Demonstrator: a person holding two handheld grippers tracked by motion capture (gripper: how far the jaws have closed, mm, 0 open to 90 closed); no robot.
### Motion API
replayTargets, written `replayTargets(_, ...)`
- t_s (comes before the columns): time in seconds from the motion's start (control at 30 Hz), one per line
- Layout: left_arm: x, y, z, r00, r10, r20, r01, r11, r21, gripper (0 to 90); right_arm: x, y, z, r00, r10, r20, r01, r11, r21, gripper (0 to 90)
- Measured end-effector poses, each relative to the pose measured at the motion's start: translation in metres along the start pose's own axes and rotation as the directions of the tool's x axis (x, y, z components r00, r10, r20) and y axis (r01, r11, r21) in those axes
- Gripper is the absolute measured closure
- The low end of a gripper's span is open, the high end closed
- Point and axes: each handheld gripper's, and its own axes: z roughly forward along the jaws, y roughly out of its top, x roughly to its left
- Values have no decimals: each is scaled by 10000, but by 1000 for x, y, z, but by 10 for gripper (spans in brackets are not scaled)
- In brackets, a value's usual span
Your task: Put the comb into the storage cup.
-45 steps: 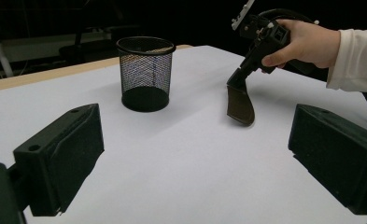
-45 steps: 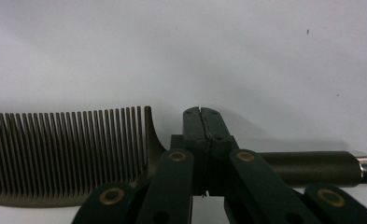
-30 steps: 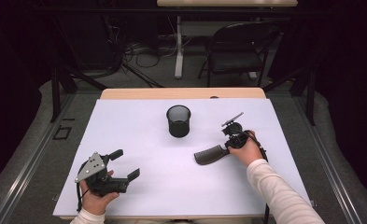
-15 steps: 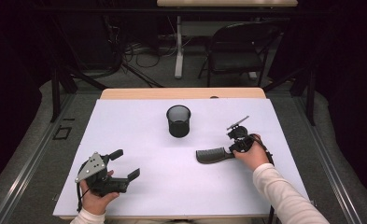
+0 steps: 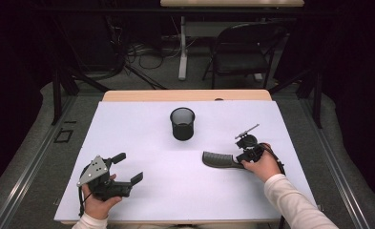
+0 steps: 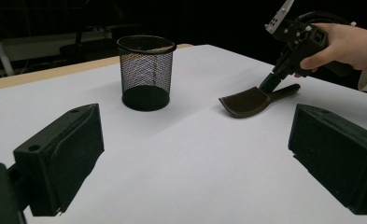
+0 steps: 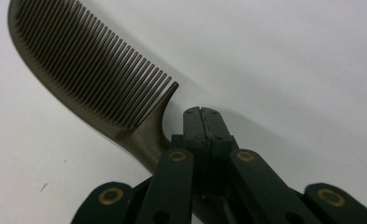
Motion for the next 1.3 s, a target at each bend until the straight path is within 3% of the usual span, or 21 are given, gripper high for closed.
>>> replayTargets(0.1, 0, 0, 0, 10000, -4, -24, 4, 10000, 16, 33, 1, -4, -2, 9999, 20, -102, -18, 9999, 159, 900)
replayTargets(0.17, 0, 0, 0, 10000, -5, -25, 5, 10000, 21, 33, 1, -6, -1, 9998, 47, -204, -49, 9999, -101, 900)
replayTargets(0.2, 0, 0, 0, 10000, -5, -6, 5, 10000, 7, 33, 2, -7, -3, 9998, 40, -214, -37, 9999, 119, 900)
replayTargets(0.27, 0, 0, 0, 10000, 0, -3, 0, 10000, 8, 33, 3, -10, -1, 9993, 52, -377, -57, 9999, -140, 900)
replayTargets(0.33, 0, 0, 0, 10000, -2, -9, 2, 10000, 12, 33, 5, -12, -3, 9994, -74, -339, 79, 9999, 134, 900)
replayTargets(0.4, 0, 0, 0, 10000, -4, -11, 4, 10000, 7, 33, 8, -15, 0, 9985, 73, -546, -105, 9982, -591, 900)
replayTargets(0.5, 0, 0, 0, 10000, 1, -12, -1, 10000, 8, 33, 10, -14, -8, 9993, -197, -314, 205, 9995, 247, 900)
replayTargets(0.53, 0, 0, 0, 10000, 9, -9, -9, 10000, 12, 33, 12, -17, -2, 9983, -13, -583, -35, 9967, -815, 900)
replayTargets(0.57, 0, 0, 0, 10000, 11, -13, -11, 10000, 13, 33, 12, -17, -4, 9983, -17, -581, -24, 9976, -694, 900)
replayTargets(0.63, 0, 0, 0, 10000, 11, -11, -11, 10000, 15, 33, 13, -15, -11, 9991, -192, -366, 203, 9993, 303, 900)
replayTargets(0.67, 0, 0, 0, 10000, 15, -11, -15, 10000, 16, 33, 13, -17, -7, 9986, -124, -515, 112, 9997, -234, 900)
replayTargets(0.8, 0, 0, 0, 10000, 10, -17, -10, 10000, 17, 33, 15, -18, -10, 9988, -146, -478, 147, 9999, 15, 900)
replayTargets(0.83, 0, 0, 0, 10000, 15, -18, -15, 10000, 21, 33, 16, -20, -7, 9980, -53, -628, 24, 9989, -469, 900)
replayTargets(0.87, 0, 0, 0, 10000, 12, -19, -12, 10000, 24, 33, 16, -20, -7, 9980, -67, -626, 36, 9987, -504, 900)
replayTargets(0.93, 0, 0, 0, 10000, 11, -17, -11, 10000, 23, 33, 17, -20, -11, 9986, -140, -514, 144, 9999, 73, 900)
replayTargets(0.97, 0, 0, 0, 10000, 15, -19, -15, 10000, 22, 33, 18, -21, -9, 9981, -100, -604, 88, 9998, -194, 900)
replayTargets(1.2, 0, 0, 0, 10000, 18, -20, -18, 10000, 27, 33, 21, -22, -12, 9982, -127, -584, 132, 9999, 76, 900)
replayTargets(1.3, 0, 0, 0, 10000, 23, -25, -23, 10000, 36, 33, 22, -23, -11, 9974, -151, -698, 140, 9998, -158, 900)
